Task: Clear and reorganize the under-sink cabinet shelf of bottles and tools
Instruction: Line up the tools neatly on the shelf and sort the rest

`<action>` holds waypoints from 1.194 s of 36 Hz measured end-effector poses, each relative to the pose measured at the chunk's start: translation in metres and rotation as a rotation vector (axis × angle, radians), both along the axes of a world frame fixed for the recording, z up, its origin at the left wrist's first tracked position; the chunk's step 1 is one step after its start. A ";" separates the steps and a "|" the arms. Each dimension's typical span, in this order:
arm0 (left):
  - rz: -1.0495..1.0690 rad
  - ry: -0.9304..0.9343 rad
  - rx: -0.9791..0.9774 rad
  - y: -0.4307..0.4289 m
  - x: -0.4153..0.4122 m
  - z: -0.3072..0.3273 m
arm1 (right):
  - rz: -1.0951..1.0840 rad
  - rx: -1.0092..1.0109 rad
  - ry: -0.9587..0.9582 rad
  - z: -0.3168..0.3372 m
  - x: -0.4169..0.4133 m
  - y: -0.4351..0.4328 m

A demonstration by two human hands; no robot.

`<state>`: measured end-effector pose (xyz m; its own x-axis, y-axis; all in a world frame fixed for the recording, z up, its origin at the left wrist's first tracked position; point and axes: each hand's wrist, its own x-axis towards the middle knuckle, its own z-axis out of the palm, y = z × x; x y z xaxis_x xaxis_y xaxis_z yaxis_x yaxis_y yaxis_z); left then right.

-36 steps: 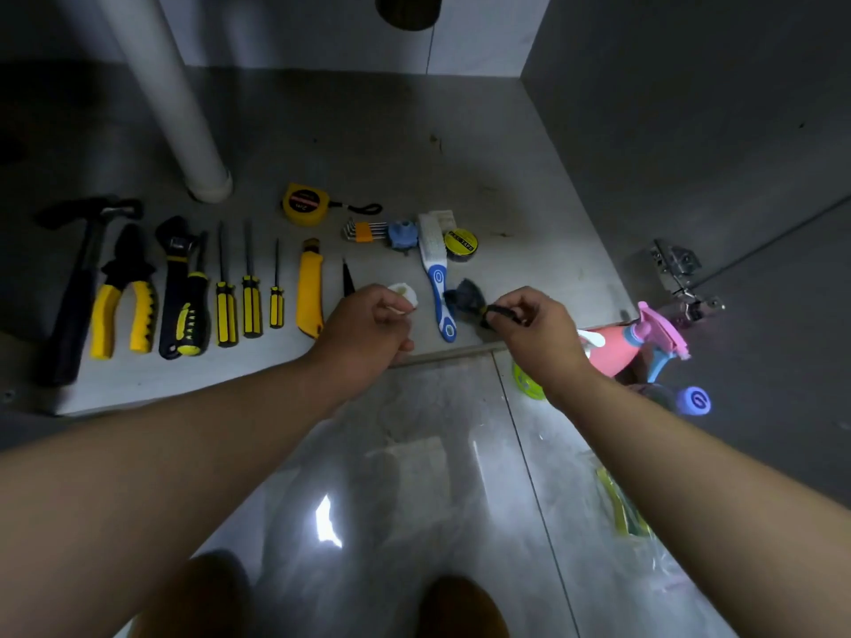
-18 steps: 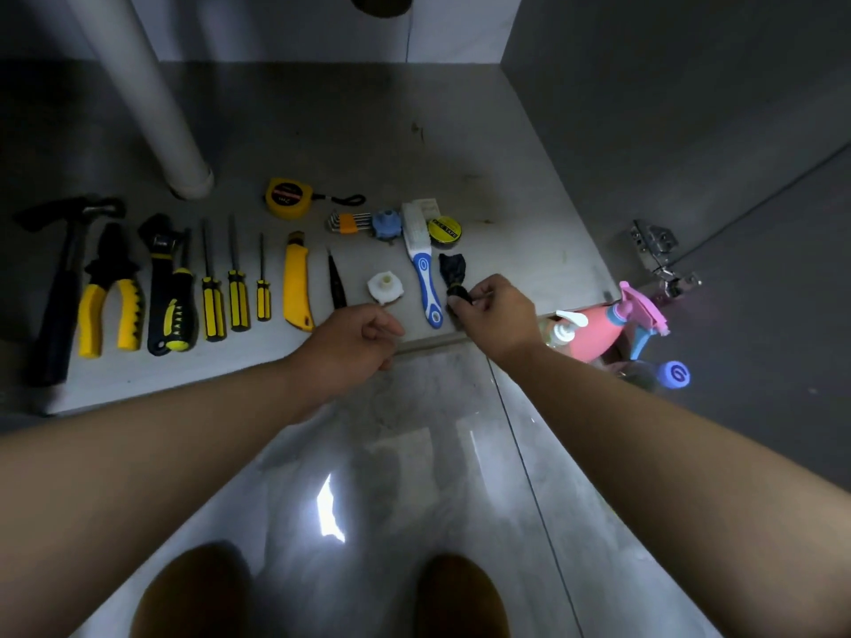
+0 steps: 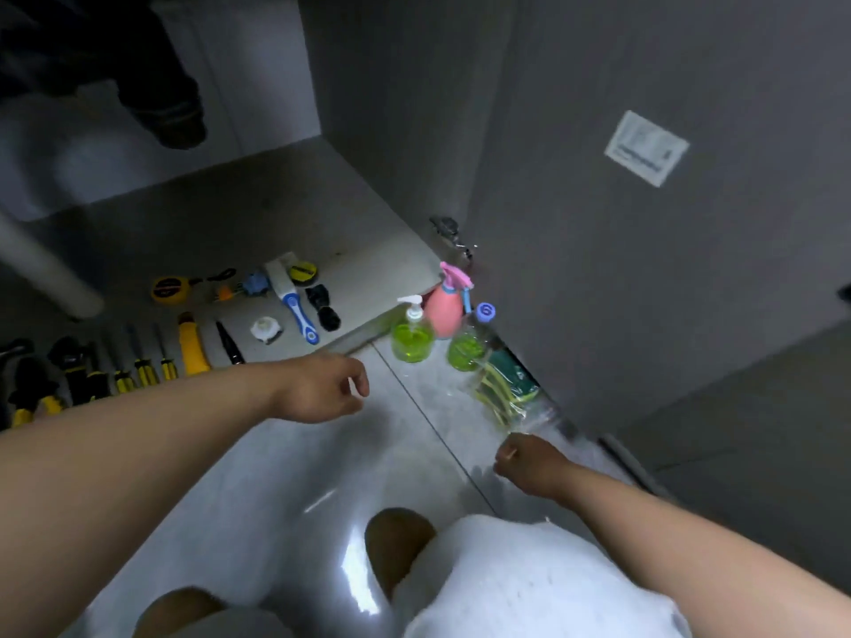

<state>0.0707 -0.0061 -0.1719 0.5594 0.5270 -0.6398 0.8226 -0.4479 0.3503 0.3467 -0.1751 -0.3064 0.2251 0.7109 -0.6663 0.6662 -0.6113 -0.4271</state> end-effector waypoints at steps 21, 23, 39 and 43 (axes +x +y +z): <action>0.072 -0.197 0.070 0.052 0.054 -0.057 | 0.087 0.508 -0.421 0.031 0.018 0.165; 0.130 -0.259 0.045 0.053 0.053 -0.065 | 0.110 0.509 -0.435 0.034 0.017 0.164; 0.545 -0.849 -0.042 0.060 0.082 -0.051 | 0.162 0.862 0.085 0.176 -0.024 0.209; 0.737 -0.901 0.049 0.091 0.067 -0.052 | 0.080 0.823 0.001 0.153 -0.017 0.237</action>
<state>0.1376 0.0850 -0.2239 0.3488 0.9272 -0.1365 0.3510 0.0058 0.9364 0.3297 0.0620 -0.1539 0.1526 0.9855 0.0746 0.6940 -0.0532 -0.7180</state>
